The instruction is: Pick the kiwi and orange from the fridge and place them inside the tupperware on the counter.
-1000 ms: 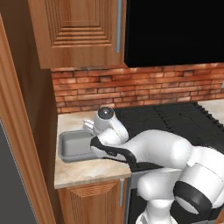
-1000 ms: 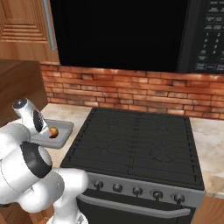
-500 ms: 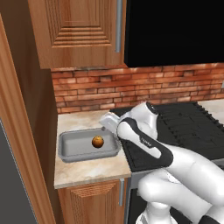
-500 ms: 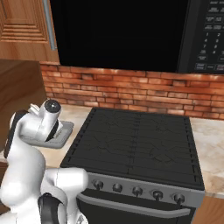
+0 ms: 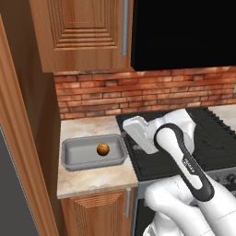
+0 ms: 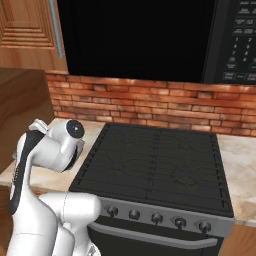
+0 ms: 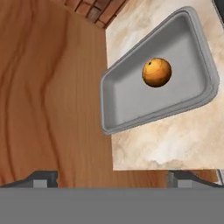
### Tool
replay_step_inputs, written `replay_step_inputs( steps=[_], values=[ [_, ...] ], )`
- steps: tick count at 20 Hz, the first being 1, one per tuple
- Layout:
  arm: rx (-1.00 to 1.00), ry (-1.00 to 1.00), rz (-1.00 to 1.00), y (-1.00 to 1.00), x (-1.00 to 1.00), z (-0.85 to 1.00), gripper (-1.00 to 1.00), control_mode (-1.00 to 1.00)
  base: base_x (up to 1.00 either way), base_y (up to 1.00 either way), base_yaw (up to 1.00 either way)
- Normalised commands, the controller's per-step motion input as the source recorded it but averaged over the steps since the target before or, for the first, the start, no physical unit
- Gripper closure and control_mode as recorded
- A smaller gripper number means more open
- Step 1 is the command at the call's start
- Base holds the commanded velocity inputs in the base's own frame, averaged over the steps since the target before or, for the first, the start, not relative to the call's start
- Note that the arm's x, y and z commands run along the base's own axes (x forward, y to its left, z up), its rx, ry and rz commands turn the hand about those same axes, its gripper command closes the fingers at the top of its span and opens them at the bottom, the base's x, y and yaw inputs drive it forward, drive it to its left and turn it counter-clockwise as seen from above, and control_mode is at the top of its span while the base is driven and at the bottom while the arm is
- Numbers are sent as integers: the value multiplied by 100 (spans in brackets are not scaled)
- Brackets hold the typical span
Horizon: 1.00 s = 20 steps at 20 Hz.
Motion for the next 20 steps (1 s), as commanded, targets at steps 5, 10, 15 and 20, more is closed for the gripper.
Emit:
replay_step_inputs(
  steps=[5, 10, 15, 20],
  values=[
    [12, 5, 0, -31, -59, 69, -100, -100, 0, 0, 0],
    [5, 2, 0, -33, -69, 60, -100, -100, 0, 0, 0],
    [0, 4, 0, -36, -73, 47, -100, -100, 0, 0, 0],
    [-2, -1, 0, -34, -54, 37, -100, -100, 0, 0, 0]
  ],
)
